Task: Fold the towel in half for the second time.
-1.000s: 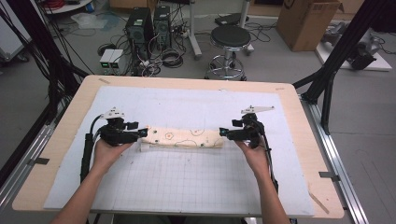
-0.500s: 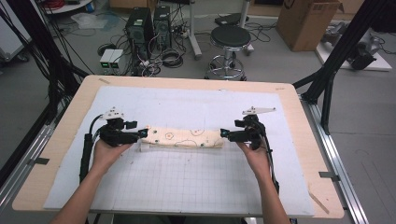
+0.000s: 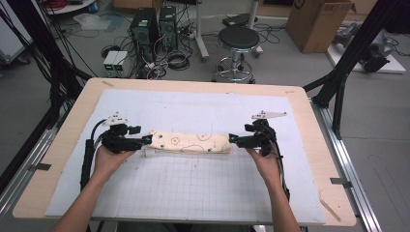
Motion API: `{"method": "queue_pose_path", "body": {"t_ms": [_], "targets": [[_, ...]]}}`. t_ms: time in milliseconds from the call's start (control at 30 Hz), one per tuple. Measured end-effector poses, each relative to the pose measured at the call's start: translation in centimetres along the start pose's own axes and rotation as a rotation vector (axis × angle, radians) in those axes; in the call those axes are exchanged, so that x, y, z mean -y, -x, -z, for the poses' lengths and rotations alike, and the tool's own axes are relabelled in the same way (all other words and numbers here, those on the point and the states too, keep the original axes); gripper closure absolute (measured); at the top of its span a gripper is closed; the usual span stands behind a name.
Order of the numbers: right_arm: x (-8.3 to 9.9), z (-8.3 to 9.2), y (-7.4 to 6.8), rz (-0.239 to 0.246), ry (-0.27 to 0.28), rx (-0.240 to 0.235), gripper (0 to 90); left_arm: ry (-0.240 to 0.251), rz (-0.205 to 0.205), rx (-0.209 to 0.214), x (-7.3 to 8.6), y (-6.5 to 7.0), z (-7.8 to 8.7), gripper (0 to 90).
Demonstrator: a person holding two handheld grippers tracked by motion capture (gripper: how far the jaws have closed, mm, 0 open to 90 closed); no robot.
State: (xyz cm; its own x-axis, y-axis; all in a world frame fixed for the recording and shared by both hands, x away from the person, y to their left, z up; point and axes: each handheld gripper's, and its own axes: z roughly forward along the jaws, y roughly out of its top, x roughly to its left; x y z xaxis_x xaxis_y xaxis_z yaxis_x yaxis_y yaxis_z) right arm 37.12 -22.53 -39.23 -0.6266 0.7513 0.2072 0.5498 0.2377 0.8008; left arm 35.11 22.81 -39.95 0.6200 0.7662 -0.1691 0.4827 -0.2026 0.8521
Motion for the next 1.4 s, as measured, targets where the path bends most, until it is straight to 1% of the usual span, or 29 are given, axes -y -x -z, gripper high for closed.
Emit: {"method": "queue_pose_path", "body": {"t_ms": [33, 200, 267, 333, 367, 433, 533, 567, 667, 767, 833, 867, 933, 1033, 1067, 1200, 1267, 1333, 1400], "targets": [[0.0, 0.1, -0.1, -0.008, -0.004, -0.003, 13.0, 0.002, -0.002, 0.001, 0.0, 0.0, 0.1, 32.7], [0.1, 0.4, -0.4, -0.001, 0.002, -0.001, 12.8, 0.015, -0.007, 0.000, 0.3, 0.1, 0.8, 32.1], [0.3, 0.5, -0.4, 0.004, 0.005, -0.004, 12.7, 0.012, -0.011, 0.001, 0.5, 0.1, 1.2, 31.8], [0.5, 0.6, -0.4, 0.005, 0.007, -0.005, 12.4, 0.016, -0.009, 0.000, 0.8, 0.1, 1.5, 31.1], [0.7, 0.7, -0.4, -0.003, 0.003, -0.005, 12.4, 0.016, -0.007, 0.002, 0.8, 0.1, 1.6, 30.7], [0.9, 0.8, -0.5, -0.002, 0.003, 0.004, 12.4, 0.017, -0.003, 0.000, 1.0, 0.1, 1.9, 29.7], [1.2, 1.1, -0.6, 0.010, 0.010, 0.003, 12.4, 0.018, -0.017, 0.001, 1.2, 0.2, 2.3, 29.0], [1.3, 1.2, -0.6, 0.005, 0.009, 0.002, 12.3, 0.016, -0.019, 0.002, 1.2, 0.3, 2.5, 28.8], [1.6, 1.5, -0.7, 0.009, 0.008, 0.006, 12.2, 0.015, -0.032, 0.004, 1.2, 0.6, 2.8, 28.1], [1.8, 1.9, -0.8, 0.011, 0.013, 0.012, 12.2, 0.007, -0.053, -0.002, 1.3, 0.9, 3.0, 27.8], [2.0, 2.1, -1.0, 0.019, 0.020, 0.012, 12.2, 0.007, -0.059, -0.004, 1.4, 1.1, 3.1, 27.5], [2.1, 2.2, -1.1, 0.023, 0.019, 0.012, 12.2, 0.008, -0.062, -0.007, 1.5, 1.2, 3.2, 27.5], [2.3, 2.4, -1.2, 0.031, 0.020, 0.014, 12.2, 0.004, -0.064, 0.001, 1.8, 1.3, 3.3, 27.6], [2.8, 2.7, -1.5, 0.032, 0.022, 0.014, 12.1, 0.003, -0.058, 0.002, 2.3, 1.3, 3.5, 27.6], [2.9, 2.8, -1.5, 0.042, 0.024, 0.014, 12.1, 0.004, -0.055, 0.001, 2.4, 1.3, 3.6, 27.6], [3.4, 3.1, -1.8, 0.044, 0.015, 0.013, 12.1, 0.014, -0.055, -0.007, 2.9, 1.5, 4.1, 27.3], [3.7, 3.2, -2.0, 0.057, 0.015, 0.015, 12.2, 0.014, -0.068, -0.008, 3.1, 1.7, 4.3, 27.4], [4.0, 3.3, -2.1, 0.063, 0.014, 0.015, 12.2, 0.013, -0.070, -0.005, 3.4, 1.9, 4.4, 27.3], [4.3, 3.4, -2.2, 0.057, 0.012, 0.015, 12.1, 0.010, -0.075, -0.005, 3.7, 2.1, 4.6, 27.3]]}}
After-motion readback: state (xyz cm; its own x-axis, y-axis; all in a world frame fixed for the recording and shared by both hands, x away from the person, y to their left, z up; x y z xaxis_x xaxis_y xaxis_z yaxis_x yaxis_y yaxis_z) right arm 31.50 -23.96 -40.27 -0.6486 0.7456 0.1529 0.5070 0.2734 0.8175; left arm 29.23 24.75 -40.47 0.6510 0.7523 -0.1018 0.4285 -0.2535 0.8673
